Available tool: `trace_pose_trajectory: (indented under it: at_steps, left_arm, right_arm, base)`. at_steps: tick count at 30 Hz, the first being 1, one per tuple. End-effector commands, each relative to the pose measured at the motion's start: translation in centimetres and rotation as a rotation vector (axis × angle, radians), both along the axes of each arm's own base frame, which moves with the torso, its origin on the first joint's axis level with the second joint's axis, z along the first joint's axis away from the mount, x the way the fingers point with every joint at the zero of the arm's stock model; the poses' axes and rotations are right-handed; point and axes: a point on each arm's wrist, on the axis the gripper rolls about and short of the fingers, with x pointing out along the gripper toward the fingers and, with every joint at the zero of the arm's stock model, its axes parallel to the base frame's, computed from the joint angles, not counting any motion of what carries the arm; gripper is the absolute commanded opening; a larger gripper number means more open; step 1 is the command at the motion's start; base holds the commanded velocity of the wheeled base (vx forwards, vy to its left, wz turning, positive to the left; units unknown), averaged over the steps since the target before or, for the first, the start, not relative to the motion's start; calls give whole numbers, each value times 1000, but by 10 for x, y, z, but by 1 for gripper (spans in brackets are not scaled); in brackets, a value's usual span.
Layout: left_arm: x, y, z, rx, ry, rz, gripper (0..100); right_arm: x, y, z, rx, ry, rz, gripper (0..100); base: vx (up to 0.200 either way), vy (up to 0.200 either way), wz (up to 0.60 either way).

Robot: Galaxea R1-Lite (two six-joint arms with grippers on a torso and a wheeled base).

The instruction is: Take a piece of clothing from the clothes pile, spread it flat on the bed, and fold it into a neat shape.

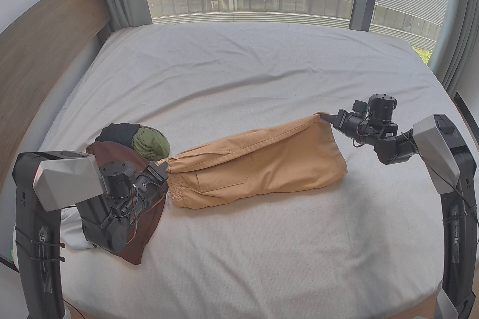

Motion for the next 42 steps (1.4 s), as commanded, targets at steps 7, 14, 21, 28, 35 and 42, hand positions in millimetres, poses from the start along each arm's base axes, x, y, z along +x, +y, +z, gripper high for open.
trace_pose_trajectory:
  at_steps: [7,14,21,28,35,42]
  left_arm:
    - [3,2,-4,-3,1,-4,100]
    - [15,22,3,-12,-33,65,100]
    - [13,20,5,-11,-35,73,100]
    - [6,15,4,-7,-22,56,100]
    - [-17,-2,34,-10,-54,-37,100]
    - [-43,-8,62,92,-122,-177,100]
  right_arm:
    - [5,-1,-5,1,-8,-3,100]
    - [13,2,-7,-8,-40,-70,100]
    - [3,6,-4,-11,-25,-62,100]
    - [-27,7,2,-18,13,-59,100]
    - [-79,-7,10,-32,79,-75,100]
    - [-118,-14,6,-33,65,-82,100]
  base:
    - [0,0,0]
    - [0,0,0]
    - [0,0,0]
    - [0,0,0]
    - [0,0,0]
    - [0,0,0]
